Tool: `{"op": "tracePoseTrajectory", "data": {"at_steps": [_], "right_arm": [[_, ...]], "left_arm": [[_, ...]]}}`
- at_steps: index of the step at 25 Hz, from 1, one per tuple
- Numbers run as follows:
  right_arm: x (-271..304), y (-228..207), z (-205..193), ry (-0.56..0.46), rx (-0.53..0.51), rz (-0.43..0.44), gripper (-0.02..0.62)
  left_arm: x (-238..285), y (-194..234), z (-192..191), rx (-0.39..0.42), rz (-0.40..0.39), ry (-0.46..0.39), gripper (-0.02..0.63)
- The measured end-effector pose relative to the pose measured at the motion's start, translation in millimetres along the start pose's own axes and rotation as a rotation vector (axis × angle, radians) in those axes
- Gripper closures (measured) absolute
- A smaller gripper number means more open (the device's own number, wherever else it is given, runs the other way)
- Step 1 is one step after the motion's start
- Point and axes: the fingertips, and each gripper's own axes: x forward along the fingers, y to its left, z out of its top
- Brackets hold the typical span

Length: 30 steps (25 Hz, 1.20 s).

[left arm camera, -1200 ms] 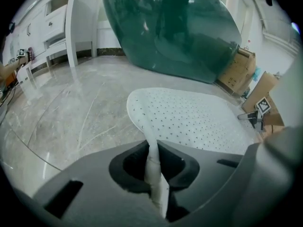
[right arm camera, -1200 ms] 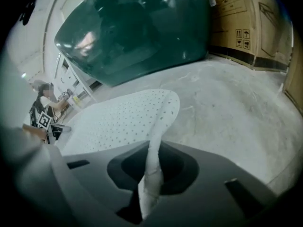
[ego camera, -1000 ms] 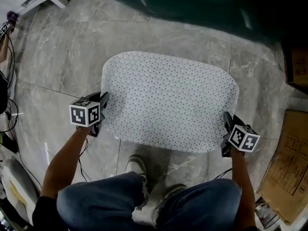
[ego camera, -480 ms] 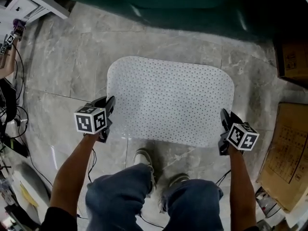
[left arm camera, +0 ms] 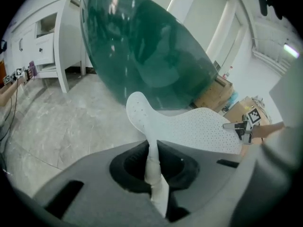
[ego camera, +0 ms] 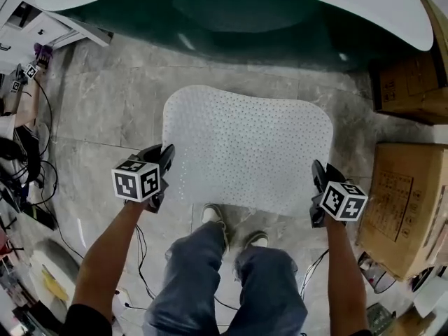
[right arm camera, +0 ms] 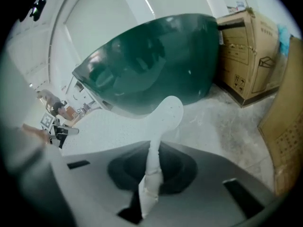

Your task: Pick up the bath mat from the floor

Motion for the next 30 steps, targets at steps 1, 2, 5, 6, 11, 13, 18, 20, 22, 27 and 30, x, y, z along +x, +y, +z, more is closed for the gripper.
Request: {"op": "tracePoseTrajectory", "data": {"at_steps": [1, 2, 5, 6, 11, 13, 18, 20, 22, 27, 30], "right_arm": [[-15, 6, 10, -0.006, -0.001, -0.004, 0.568], [-29, 13, 21, -0.014, -0.002, -0.008, 0.568], [-72, 36, 54, -0.036, -0.013, -0.016, 0.568], [-87, 43, 65, -0.042, -0.018, -0.017, 0.568], [-157, 72, 119, -0.079, -0.034, -0.034, 0.568], [-182, 81, 140, -0.096, -0.038, -0.047, 0.568], [-243, 105, 192, -0.142, -0.068, -0.075, 0.568], [-265, 118, 210, -0.162, -0.079, -0.085, 0.568], [-289, 131, 227, -0.178, -0.085, -0.101, 0.568], [-343, 166, 272, -0.250, -0.097, -0.130, 0.568], [-373, 181, 304, -0.314, -0.093, -0.139, 0.568]], "left_arm": [[-14, -6, 11, 0.005, -0.002, 0.001, 0.577], [-28, -11, 24, 0.014, -0.005, 0.000, 0.576], [-72, -29, 61, 0.034, -0.007, -0.011, 0.577], [-87, -37, 72, 0.037, -0.007, -0.017, 0.577], [-150, -73, 127, 0.046, -0.025, -0.050, 0.575], [-172, -83, 147, 0.051, -0.030, -0.061, 0.575], [-228, -105, 192, 0.080, 0.008, -0.103, 0.575], [-251, -112, 210, 0.072, 0.018, -0.129, 0.575], [-274, -119, 226, 0.052, 0.023, -0.151, 0.575], [-327, -144, 278, 0.041, 0.007, -0.214, 0.575], [-356, -156, 316, 0.085, 0.014, -0.279, 0.575]]}}
